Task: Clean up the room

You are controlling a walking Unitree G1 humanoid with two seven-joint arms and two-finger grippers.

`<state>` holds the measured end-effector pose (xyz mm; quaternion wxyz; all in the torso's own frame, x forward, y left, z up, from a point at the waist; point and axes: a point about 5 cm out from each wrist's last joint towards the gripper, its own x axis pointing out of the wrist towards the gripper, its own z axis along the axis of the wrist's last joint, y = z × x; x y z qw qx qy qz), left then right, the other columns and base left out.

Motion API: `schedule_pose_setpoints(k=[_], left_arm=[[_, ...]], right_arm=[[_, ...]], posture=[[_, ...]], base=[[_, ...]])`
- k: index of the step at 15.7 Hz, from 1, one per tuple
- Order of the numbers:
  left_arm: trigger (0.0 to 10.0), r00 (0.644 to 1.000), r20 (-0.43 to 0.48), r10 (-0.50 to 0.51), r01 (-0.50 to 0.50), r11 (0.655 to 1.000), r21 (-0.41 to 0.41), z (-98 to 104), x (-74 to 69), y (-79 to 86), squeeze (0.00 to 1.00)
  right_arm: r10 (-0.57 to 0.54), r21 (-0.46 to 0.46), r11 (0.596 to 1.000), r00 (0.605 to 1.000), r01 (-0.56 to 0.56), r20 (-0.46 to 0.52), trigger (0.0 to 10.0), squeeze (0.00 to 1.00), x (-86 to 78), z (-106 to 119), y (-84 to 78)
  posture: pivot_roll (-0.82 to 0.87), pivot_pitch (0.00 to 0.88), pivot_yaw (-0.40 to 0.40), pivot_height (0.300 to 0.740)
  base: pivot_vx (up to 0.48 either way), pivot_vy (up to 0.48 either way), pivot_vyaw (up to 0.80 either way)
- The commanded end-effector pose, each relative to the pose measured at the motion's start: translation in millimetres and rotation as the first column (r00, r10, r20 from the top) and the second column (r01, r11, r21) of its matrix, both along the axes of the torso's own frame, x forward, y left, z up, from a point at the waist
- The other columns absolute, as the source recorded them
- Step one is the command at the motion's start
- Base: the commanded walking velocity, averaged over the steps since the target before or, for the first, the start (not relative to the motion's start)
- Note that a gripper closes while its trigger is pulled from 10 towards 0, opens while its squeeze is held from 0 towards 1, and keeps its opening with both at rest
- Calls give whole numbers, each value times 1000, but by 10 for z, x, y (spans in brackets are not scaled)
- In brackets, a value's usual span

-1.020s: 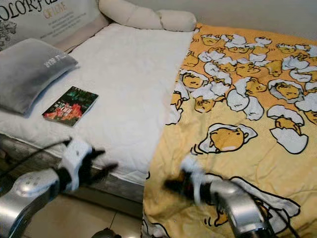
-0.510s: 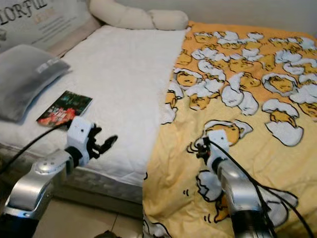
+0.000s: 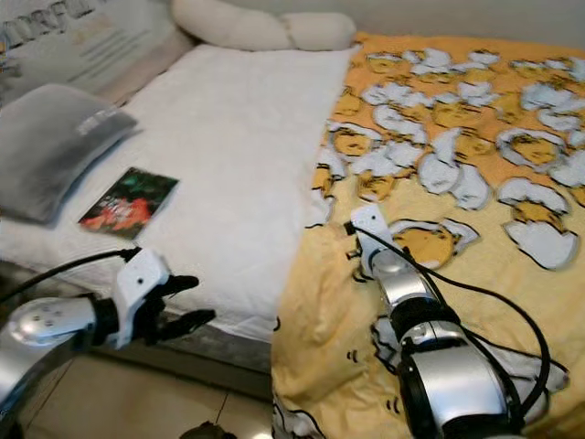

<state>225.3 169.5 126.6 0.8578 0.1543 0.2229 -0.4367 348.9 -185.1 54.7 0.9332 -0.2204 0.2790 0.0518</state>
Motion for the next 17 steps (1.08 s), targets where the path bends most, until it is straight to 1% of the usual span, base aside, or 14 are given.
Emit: schedule_pose_setpoints(k=[1,2,3,5,6,7,8,9,10,12,14,15,16,17], left_arm=[[10000,1000,-5,-5,5,1000,-1,42,-33,10,0],[10000,1000,-18,-4,5,1000,8,74,-96,43,0],[10000,999,-36,-6,6,1000,19,105,-198,78,0],[10000,999,-45,-6,7,1000,22,109,-237,89,0],[10000,999,-50,-4,5,1000,24,108,-254,91,0],[10000,998,-61,-1,3,1000,28,109,-279,90,0],[10000,998,-64,2,0,1000,29,111,-289,85,0],[10000,998,-67,7,-5,1000,28,114,-294,77,0],[10000,998,-67,10,-8,1000,28,115,-289,76,0],[10000,998,-63,11,-9,1000,29,116,-279,78,0],[10000,998,-64,9,-7,1000,26,117,-277,68,0],[10000,998,-65,8,-6,1000,24,109,-279,59,0],[10000,998,-58,22,-22,1000,11,100,-269,50,0],[10000,998,-47,43,-43,999,-6,100,-248,42,0]], right_arm=[[14,-32,999,1000,-14,-8,10000,0,-5,-15,-6],[34,-39,999,998,-36,-45,10000,0,-54,-93,18],[113,-5,993,984,-114,-137,10000,0,-200,-293,130],[182,38,983,965,-178,-188,10000,0,-300,-412,234],[244,84,969,945,-231,-220,10000,0,-373,-486,327],[344,179,936,899,-304,-272,10000,0,-509,-608,485],[403,236,909,868,-343,-291,10000,0,-594,-672,573],[478,333,864,824,-378,-304,10000,0,-717,-749,705],[523,421,822,802,-385,-289,10000,0,-783,-773,816],[591,551,735,772,-396,-234,10000,0,-832,-746,990],[666,617,647,726,-447,-173,10000,0,-851,-691,1099],[694,626,614,706,-480,-141,10000,0,-842,-657,1123],[685,628,600,724,-496,-82,10000,0,-751,-560,1115],[665,628,592,746,-506,-26,10000,0,-652,-453,1088]], posture=[[227,71,67,740],[238,97,66,740],[252,127,70,740],[250,134,68,740],[248,137,68,740],[248,134,66,740],[246,127,65,740],[240,119,68,740],[236,116,69,740],[231,107,77,740],[227,98,80,740],[225,87,75,740],[207,36,62,740],[202,26,59,740]], base=[[0,0,0],[0,0,0],[0,0,0],[0,0,0],[0,0,0],[0,0,0],[0,0,0],[0,0,0],[0,0,0],[0,0,0],[0,0,0],[0,0,0],[0,0,0],[0,0,0]])
